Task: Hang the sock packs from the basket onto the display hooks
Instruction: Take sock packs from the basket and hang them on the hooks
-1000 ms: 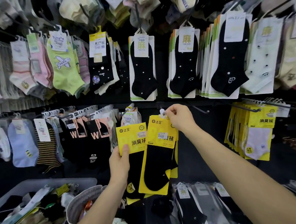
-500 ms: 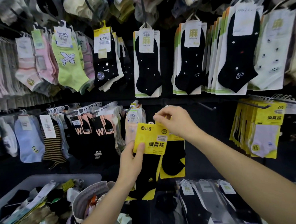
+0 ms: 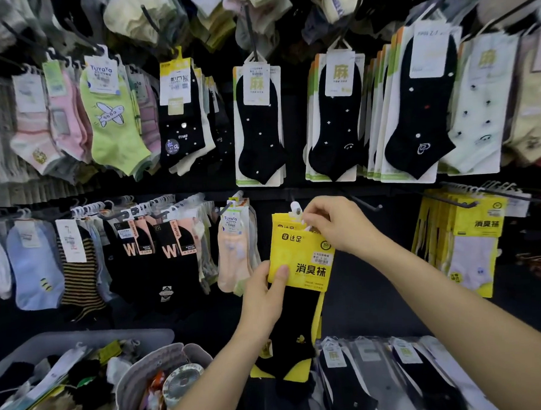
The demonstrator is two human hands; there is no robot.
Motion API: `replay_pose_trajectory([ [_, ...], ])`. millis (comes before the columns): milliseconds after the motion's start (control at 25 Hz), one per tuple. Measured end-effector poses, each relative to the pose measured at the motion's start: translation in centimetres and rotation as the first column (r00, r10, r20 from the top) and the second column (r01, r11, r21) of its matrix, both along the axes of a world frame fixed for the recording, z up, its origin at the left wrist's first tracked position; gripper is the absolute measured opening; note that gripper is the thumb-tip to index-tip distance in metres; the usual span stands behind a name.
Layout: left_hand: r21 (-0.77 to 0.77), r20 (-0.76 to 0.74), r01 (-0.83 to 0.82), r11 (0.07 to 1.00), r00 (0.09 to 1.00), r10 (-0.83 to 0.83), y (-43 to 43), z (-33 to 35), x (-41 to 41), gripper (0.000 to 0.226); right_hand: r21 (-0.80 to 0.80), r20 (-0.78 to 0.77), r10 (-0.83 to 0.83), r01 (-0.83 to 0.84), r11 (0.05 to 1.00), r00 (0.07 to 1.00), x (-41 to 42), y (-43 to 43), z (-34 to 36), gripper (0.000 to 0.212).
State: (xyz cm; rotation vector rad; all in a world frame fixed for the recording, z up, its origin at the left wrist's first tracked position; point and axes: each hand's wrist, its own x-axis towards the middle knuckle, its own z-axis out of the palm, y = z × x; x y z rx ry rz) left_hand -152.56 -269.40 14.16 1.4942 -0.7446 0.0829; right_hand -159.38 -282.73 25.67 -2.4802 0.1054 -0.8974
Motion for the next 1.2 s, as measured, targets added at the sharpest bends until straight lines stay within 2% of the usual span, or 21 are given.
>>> replay_pose_trajectory([
  [80,-0.074,-0.05,-0.061,0.995,0.997,0.058,-0.8,0.7,0.1,0.002,-0.05,0.048,-0.021,0.023,0.998,0.999,0.9,0.1,1.2,0.016],
  [160,-0.135,-0.068,-0.15,0.979,0.988,0.142,-1.6,1.3,0.4,0.007,-0.084,0.039,-0.049,0.052,0.995,0.998,2.1,0.0,2.1,0.015],
  [320,-0.132,-0.162,-0.207,0.969,0.969,0.185,-2.6,1.1,0.6,0.008,0.04,0.022,-0.041,0.04,0.998,0.999,3.6,-0.4,2.4,0.011],
  [480,-0.12,-0.133,-0.205,0.971,0.973,0.189,-3.0,0.1,0.5,0.004,0.045,0.026,-0.063,0.062,0.997,0.998,3.6,-0.7,2.0,0.011],
  [600,-0.138,-0.078,-0.187,0.972,0.981,0.178,-3.2,-0.3,0.4,0.012,0.05,0.021,-0.068,0.066,0.997,0.998,3.8,-1.1,1.6,0.013],
  [680,-0.143,-0.093,-0.194,0.97,0.979,0.182,-3.3,-0.5,0.7,0.011,0.068,0.009,-0.071,0.07,0.995,0.997,4.3,-1.4,1.3,0.016],
  [840,-0.047,-0.167,-0.232,0.972,0.961,0.222,-3.5,-0.8,2.2,0.017,0.207,0.003,-0.072,0.069,0.976,0.997,5.3,-1.8,0.3,0.022],
  [1000,0.041,-0.197,-0.25,0.967,0.947,0.253,-3.4,-0.3,3.7,0.03,0.333,0.191,-0.144,0.074,0.94,0.971,5.0,-3.1,-2.1,0.004],
  [1080,0.052,-0.153,-0.191,0.98,0.968,0.197,-3.6,1.0,4.4,0.049,0.415,0.18,-0.167,0.079,0.906,0.969,4.6,-3.7,-4.5,0.036],
  [1160,0.045,-0.161,-0.072,0.996,0.984,0.079,-4.2,2.6,5.0,0.072,0.463,0.05,-0.108,0.073,0.883,0.993,4.6,-4.0,-6.8,0.066],
  [1200,0.038,-0.182,-0.012,0.999,0.983,0.019,-4.6,3.1,5.2,0.078,0.49,-0.005,-0.049,0.045,0.871,0.999,4.6,-3.9,-7.6,0.074],
])
